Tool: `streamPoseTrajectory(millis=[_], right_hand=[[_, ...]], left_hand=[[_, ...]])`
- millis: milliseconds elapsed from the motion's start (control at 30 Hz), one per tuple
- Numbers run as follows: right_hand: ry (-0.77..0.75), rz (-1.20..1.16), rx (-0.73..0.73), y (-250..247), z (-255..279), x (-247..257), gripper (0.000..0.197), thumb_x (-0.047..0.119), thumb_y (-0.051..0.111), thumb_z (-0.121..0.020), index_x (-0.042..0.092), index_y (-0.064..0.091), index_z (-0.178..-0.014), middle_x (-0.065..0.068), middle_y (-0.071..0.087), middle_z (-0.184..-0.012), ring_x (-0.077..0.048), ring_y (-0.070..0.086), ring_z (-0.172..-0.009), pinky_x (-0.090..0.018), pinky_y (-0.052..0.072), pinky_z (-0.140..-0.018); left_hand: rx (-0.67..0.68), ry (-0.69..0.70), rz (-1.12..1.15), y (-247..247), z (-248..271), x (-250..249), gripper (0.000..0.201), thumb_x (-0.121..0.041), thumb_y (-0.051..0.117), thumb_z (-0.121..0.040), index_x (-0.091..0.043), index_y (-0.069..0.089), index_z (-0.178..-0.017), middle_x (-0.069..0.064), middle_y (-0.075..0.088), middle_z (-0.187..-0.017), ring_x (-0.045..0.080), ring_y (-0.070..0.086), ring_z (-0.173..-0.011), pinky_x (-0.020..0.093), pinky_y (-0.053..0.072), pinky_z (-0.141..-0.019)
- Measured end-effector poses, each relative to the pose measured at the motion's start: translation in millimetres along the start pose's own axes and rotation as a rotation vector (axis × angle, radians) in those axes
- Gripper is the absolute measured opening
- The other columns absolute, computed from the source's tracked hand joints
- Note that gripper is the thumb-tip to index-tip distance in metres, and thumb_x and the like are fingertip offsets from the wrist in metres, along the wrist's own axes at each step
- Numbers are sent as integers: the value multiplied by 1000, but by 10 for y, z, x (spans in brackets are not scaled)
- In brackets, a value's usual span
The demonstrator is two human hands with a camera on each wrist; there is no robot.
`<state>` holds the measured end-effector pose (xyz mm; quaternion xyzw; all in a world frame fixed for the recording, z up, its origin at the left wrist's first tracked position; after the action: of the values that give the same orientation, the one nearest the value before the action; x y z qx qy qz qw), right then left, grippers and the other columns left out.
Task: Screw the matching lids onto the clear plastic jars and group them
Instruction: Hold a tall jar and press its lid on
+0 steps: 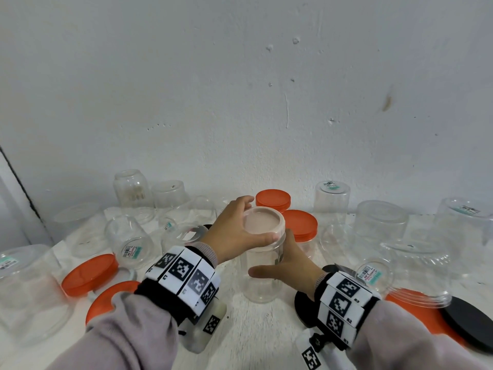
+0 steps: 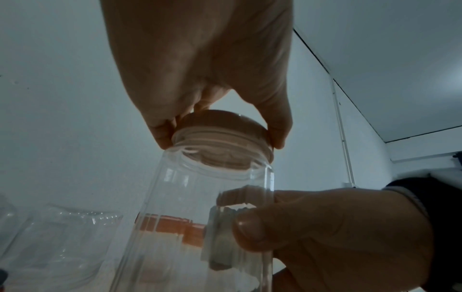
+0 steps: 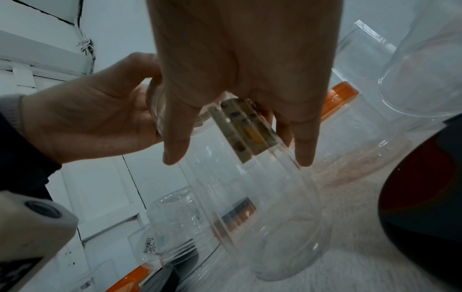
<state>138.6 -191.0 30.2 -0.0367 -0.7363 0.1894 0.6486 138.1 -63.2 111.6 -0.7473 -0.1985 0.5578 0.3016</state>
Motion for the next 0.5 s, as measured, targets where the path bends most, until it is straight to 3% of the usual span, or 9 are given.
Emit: streamPoseTrajectory(millis=[133,267,333,433,500], right_hand=[[6,18,0,-6,-3,1,103,35,91,-56,30,22,-133,16,45,-124,-1,49,-110,-17,46,-81],[14,32,18,-8,15,18,103,32,91,-58,29,20,-134,17,45,-124,0,48,-110,-16,45,-78],[25,42,53,-15,40,37,105,27,91,-59,27,19,-136,14,45,-125,-2,49,-109,-14,47,-77],[25,25,127,-82,89,116,106,17,90,-61,31,16,-136,20,44,-123,14,48,-104,-4,45,-70],[9,20,156,-181,108,221,106,12,89,-62,37,17,-137,25,43,-126,17,45,-109,-2,43,-72]], left_hand=[[17,-11,14,4,-7,19,103,-53,80,-63,-28,25,-146,-10,38,-143,3,39,-118,23,32,-96],[56,-27,94,23,0,61,114,-52,82,-59,-30,15,-148,-11,34,-146,8,39,-128,33,34,-110],[110,-35,146,61,27,120,125,-56,81,-52,-32,7,-150,-11,28,-150,9,36,-132,32,31,-112],[170,-76,233,115,78,286,135,-54,84,-48,-34,-1,-151,-17,31,-144,5,36,-130,23,30,-106],[201,-101,303,160,101,395,137,-43,90,-51,-33,-3,-151,-19,33,-139,5,36,-130,25,30,-110]])
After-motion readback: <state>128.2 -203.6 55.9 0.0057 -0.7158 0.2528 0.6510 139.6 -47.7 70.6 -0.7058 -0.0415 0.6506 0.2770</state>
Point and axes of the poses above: each hand's wrist, its own z-axis away from the middle knuckle, its own y-axis out of the palm, x = y × z, the point moved 7 cm from there along -z, towards the middle knuckle
